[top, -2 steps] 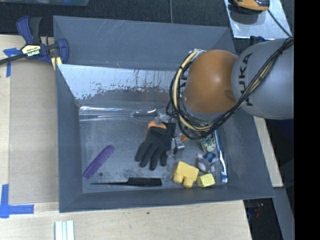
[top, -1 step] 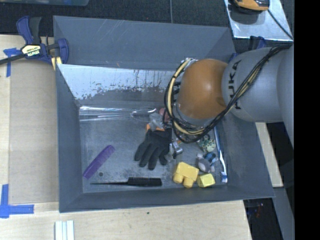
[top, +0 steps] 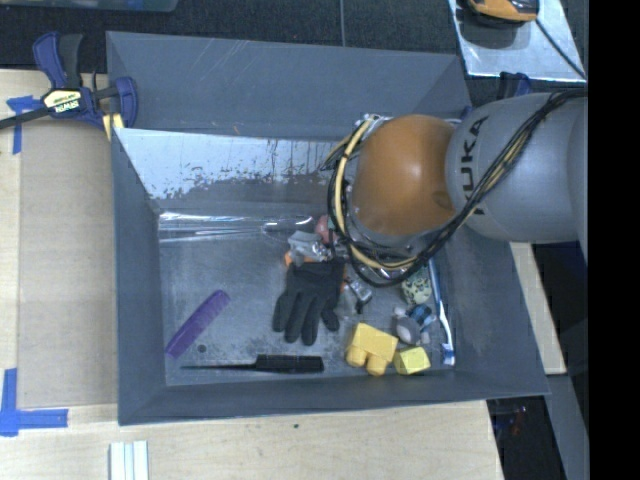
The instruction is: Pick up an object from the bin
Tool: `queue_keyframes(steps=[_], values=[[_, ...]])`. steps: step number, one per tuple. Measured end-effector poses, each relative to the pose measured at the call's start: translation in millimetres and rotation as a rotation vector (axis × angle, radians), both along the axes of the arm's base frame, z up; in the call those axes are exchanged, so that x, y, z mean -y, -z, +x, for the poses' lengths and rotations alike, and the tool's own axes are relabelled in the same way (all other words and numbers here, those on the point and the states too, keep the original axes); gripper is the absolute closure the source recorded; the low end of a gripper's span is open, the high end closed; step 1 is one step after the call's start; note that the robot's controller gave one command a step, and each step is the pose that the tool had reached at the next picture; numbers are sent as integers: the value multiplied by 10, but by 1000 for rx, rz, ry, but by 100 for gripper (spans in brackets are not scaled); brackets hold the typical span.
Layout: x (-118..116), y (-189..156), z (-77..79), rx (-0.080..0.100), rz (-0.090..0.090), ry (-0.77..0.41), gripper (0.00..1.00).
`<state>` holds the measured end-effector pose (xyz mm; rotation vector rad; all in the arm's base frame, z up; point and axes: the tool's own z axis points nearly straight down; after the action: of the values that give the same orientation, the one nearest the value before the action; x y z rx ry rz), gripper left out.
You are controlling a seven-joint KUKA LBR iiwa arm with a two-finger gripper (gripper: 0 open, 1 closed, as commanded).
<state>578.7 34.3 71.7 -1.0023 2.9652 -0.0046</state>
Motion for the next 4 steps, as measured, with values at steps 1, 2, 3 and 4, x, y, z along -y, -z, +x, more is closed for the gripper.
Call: queue_keyframes(steps=[1, 2, 3, 4], values=[[31, -9, -23, -2, 3, 233, 0], [3, -43, 31, 12, 5, 49, 100], [3, -45, 31, 13, 5, 49, 100], [4, -237, 24, 12, 5, 51, 100]])
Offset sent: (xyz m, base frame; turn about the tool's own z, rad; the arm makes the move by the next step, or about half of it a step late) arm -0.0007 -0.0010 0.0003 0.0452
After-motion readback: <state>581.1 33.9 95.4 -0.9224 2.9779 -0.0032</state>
